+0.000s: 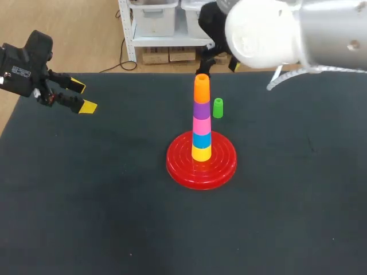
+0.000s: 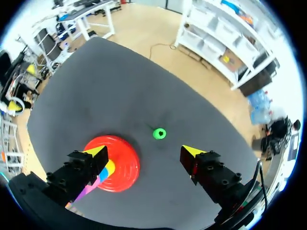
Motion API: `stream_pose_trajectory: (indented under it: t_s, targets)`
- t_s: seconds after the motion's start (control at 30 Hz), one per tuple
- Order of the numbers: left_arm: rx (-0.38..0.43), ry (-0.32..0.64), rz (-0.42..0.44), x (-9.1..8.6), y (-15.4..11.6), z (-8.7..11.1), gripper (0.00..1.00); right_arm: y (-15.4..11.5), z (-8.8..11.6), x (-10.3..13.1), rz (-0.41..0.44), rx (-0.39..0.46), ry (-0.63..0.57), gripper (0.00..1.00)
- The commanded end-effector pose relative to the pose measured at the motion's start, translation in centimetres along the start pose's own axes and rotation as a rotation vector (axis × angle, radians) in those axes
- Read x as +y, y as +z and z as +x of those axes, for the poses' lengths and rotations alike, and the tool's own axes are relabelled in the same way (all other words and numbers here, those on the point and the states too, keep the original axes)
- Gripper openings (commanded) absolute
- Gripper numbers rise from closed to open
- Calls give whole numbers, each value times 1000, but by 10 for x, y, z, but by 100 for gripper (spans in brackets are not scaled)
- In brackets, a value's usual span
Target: Pick up and stack the cylinders on the red base in this order: pink,purple,orange,green
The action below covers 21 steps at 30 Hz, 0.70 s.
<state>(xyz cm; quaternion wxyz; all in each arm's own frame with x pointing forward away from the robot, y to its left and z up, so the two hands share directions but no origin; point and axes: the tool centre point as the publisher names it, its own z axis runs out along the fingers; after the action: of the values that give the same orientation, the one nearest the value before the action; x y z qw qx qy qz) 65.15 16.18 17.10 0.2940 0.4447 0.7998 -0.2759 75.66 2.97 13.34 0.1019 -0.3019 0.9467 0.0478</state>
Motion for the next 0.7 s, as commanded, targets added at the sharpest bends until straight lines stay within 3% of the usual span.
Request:
stream_pose_trajectory:
  t_s: [0.03,0.23,0.4,0.7]
  targets:
    - [-4,3,3,1,0,1,100,43,-11,-14,3,86,46,100]
    - [-4,3,3,1,0,1,100,84,-10,-28,27,149,117,100]
    - [-4,3,3,1,0,1,100,104,-4,-31,20,178,157,100]
    - [-4,3,3,1,0,1,100,110,-2,-36,0,183,211,100]
